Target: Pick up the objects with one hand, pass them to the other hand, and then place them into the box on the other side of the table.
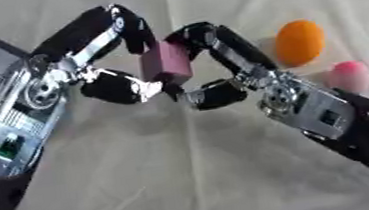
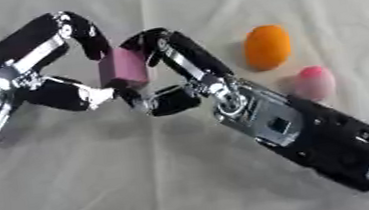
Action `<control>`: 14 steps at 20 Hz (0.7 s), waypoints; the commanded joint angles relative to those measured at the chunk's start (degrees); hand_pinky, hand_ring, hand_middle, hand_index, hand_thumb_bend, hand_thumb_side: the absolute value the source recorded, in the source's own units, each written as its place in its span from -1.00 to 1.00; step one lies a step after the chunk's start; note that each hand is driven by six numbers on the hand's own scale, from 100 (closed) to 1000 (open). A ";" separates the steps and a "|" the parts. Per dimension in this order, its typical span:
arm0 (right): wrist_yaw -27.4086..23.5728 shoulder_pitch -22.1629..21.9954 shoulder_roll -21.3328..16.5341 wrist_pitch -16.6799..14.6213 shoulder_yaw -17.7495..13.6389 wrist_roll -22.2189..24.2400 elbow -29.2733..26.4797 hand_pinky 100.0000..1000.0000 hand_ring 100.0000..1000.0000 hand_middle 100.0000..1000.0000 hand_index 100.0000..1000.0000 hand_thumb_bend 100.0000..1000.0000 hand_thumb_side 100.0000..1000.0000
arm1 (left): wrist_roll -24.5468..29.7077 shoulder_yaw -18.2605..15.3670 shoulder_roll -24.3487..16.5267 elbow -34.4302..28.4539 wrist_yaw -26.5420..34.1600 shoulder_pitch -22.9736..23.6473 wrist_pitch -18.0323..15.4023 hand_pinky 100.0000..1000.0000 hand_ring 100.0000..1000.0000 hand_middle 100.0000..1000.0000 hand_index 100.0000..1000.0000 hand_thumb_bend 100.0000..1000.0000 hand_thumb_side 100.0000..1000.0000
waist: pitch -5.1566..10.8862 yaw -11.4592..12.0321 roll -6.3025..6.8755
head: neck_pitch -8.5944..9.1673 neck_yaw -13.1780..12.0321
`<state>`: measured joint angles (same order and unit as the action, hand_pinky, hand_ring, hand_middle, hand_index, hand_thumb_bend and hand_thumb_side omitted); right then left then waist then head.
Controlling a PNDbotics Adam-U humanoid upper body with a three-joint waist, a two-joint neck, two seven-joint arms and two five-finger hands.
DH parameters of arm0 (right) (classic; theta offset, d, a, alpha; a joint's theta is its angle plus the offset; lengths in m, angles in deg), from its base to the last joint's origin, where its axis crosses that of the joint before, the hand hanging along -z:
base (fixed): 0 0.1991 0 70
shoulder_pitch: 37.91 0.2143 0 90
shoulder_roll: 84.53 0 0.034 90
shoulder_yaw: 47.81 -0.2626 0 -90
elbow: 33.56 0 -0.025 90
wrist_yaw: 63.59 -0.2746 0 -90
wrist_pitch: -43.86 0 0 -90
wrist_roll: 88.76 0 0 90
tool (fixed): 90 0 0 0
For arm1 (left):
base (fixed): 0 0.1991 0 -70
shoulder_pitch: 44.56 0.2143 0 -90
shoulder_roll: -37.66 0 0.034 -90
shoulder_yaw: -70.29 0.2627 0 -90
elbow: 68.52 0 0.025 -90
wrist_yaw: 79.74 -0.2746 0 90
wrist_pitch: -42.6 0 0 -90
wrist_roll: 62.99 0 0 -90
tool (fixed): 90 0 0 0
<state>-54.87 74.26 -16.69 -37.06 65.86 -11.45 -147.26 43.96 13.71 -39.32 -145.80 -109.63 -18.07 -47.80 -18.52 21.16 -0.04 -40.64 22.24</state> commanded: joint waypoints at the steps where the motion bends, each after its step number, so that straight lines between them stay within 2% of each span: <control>1: -0.54 0.56 -0.48 -0.02 -0.75 -0.58 -0.90 0.22 0.28 0.00 0.22 -0.86 -1.00 | -0.40 -0.32 -0.37 -0.38 -0.21 -0.75 -0.06 0.43 -0.06 -0.27 -0.23 -0.93 -1.00 | 0.41 -0.06 -0.03 | 0.58 -0.21; 2: -0.52 0.59 -0.50 0.03 -0.87 -0.92 -0.90 0.25 0.34 0.07 0.30 -0.67 -0.91 | -0.39 -0.31 -0.44 -0.41 -0.24 -0.76 -0.10 0.42 -0.07 -0.29 -0.26 -0.90 -1.00 | 0.43 -0.02 -0.03 | 0.57 -0.21; 3: -0.37 0.59 -0.55 0.13 -1.02 -1.42 -0.90 0.26 0.35 0.09 0.31 -0.65 -0.87 | -0.34 -0.29 -0.54 -0.48 -0.30 -0.80 -0.14 0.42 -0.08 -0.29 -0.26 -0.89 -1.00 | 0.44 0.02 -0.04 | 0.57 -0.21; 4: -0.18 0.58 -0.59 0.28 -1.14 -1.94 -0.90 0.29 0.40 0.15 0.37 -0.62 -0.74 | -0.27 -0.28 -0.64 -0.54 -0.35 -0.83 -0.15 0.42 -0.08 -0.30 -0.28 -0.88 -1.00 | 0.46 0.05 -0.04 | 0.57 -0.23; 13: 1.35 0.29 -0.45 0.12 -1.34 -4.36 -0.90 0.41 0.58 0.46 0.61 -0.59 -0.30 | 0.75 -0.29 -1.06 -0.33 -0.70 -0.77 -0.14 0.41 -0.10 -0.33 -0.31 -0.82 -1.00 | 0.51 0.20 -0.06 | 0.47 -0.52; 14: 1.47 0.22 -0.44 0.05 -1.41 -4.60 -0.90 0.42 0.62 0.51 0.66 -0.58 -0.18 | 0.83 -0.29 -1.15 -0.32 -0.73 -0.77 -0.17 0.40 -0.10 -0.33 -0.31 -0.81 -1.00 | 0.55 0.21 -0.05 | 0.48 -0.54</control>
<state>-53.72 73.68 -16.61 -36.76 65.89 -15.27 -147.18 44.23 13.34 -39.37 -145.83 -109.94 -18.24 -47.92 -18.52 21.29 -0.05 -40.65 21.80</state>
